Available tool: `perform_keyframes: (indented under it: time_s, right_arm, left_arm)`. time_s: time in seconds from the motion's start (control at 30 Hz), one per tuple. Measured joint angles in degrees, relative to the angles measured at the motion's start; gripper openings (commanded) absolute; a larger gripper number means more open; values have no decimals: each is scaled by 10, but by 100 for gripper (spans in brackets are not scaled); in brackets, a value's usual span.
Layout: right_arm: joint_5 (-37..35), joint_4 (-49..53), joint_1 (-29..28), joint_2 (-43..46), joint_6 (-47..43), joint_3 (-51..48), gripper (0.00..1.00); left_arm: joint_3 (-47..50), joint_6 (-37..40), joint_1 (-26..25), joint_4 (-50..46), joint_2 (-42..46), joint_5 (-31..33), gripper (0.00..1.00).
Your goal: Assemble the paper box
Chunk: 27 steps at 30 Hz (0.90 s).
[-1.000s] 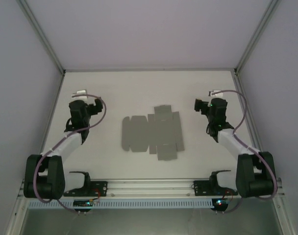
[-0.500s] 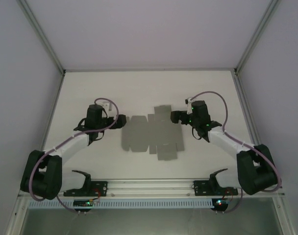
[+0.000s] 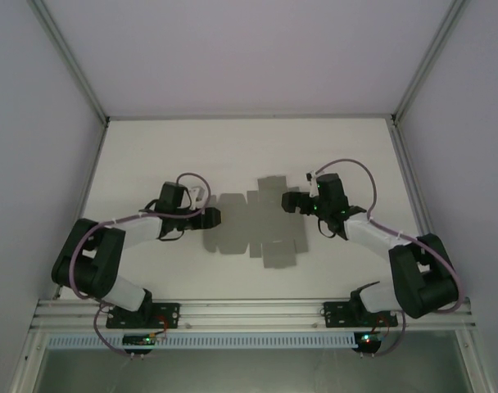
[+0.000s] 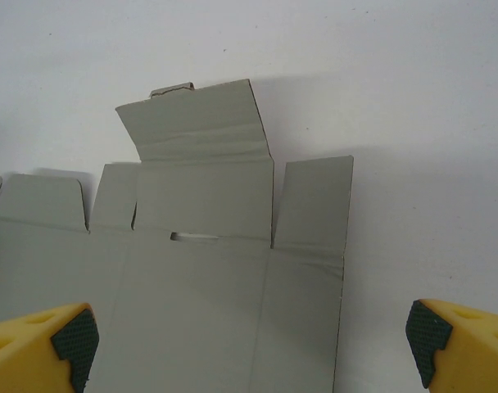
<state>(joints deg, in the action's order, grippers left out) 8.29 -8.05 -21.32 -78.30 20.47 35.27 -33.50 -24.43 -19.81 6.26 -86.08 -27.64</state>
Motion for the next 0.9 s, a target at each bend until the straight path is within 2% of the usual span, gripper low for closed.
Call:
perform_keyframes:
  time_s: [0.07,0.23,0.47,0.63,0.83,0.9]
  right_arm:
    - [2,-1,-1,-10,3,0,100]
    - [7,-1,-2,-33,8,0,100]
    - [16,-1,-2,-30,12,-2,99]
    - [16,5,1,-15,12,-15,99]
    - [47,27,40,33,12,-34,99]
    - [65,30,54,52,12,-48,97]
  left_arm:
    - [1,-8,-3,14,-10,-9,64]
    - [14,-44,-6,76,-19,-40,42]
    - [17,-85,-6,139,-22,-52,0]
    - [23,-98,-6,166,-7,-64,0]
    - [50,-113,-6,184,80,-75,0]
    - [58,-119,-6,197,106,-77,0]
